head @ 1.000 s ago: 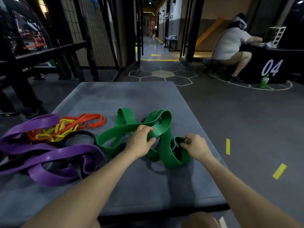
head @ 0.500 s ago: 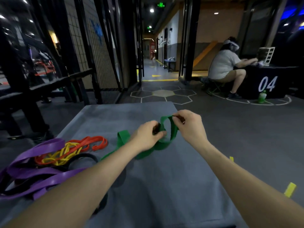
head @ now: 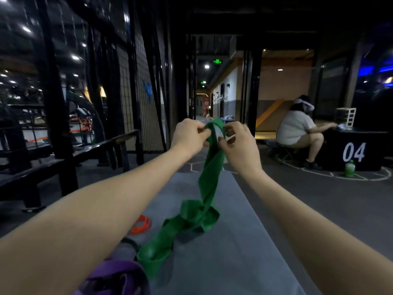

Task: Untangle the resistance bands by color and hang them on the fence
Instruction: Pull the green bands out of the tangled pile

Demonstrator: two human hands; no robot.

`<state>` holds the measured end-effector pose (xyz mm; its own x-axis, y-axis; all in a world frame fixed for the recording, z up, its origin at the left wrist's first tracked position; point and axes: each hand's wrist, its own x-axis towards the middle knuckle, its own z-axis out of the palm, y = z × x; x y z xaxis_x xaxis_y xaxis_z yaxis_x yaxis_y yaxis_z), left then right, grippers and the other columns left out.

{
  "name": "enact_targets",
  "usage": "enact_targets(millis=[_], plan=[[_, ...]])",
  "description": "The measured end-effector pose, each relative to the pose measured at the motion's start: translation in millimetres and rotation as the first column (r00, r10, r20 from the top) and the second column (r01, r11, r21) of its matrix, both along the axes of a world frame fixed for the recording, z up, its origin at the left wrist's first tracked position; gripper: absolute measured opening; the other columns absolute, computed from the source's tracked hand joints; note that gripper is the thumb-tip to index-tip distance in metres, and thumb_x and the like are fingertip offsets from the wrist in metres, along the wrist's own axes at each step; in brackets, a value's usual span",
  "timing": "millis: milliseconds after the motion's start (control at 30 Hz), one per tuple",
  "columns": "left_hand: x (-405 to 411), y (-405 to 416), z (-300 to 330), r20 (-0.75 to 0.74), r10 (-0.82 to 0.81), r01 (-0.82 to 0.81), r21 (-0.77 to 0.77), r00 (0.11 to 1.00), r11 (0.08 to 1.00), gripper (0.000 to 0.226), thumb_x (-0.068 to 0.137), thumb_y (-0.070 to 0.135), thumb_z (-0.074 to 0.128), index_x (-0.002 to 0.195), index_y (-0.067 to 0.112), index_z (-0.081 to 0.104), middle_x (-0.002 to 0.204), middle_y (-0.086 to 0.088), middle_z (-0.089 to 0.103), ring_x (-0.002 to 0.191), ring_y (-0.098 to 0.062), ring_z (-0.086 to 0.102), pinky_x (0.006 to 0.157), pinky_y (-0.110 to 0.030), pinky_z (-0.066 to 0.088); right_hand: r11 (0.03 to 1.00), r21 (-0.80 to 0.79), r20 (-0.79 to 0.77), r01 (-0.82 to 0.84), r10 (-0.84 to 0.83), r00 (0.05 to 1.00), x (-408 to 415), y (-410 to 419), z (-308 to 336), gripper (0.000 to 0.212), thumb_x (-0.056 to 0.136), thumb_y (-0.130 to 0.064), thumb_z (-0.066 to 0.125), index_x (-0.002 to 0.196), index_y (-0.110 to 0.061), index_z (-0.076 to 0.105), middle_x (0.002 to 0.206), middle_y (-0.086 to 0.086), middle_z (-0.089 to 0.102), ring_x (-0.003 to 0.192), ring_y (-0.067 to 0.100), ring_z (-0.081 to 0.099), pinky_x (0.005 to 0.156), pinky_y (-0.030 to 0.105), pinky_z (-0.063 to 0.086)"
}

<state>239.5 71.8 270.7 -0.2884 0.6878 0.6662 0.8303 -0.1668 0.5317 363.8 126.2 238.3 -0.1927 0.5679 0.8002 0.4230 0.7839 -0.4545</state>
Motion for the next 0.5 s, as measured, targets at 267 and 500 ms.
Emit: enact_targets(millis=[267,500], plan=[[-13,-13,50,-0.027,-0.004,0.008,0.147,1.0,0.989,0.02,0.091,0.013,0.056,0.086,0.001,0.071,0.075,-0.01,0.071,0.06,-0.005,0.064,0.069,-0.029,0.057,0.935,-0.269,-0.095,-0.231,0.213,0.973,-27,-12,44,0.033,0.091,-0.022,0.055,0.118,-0.007,0.044,0.106,0.005,0.056,0.096,0.022,0.056,0.082,0.036,0.048],[-11,-19,93,0.066,-0.058,0.039,0.267,0.996,0.963,0.019,0.091,0.014,0.057,0.091,0.002,0.072,0.076,-0.01,0.07,0.063,-0.014,0.065,0.073,-0.035,0.058,0.876,-0.254,-0.177,-0.411,0.375,0.91,-27,-20,85,0.036,0.092,-0.028,0.054,0.121,-0.01,0.045,0.107,0.004,0.059,0.099,0.021,0.058,0.085,0.035,0.049]])
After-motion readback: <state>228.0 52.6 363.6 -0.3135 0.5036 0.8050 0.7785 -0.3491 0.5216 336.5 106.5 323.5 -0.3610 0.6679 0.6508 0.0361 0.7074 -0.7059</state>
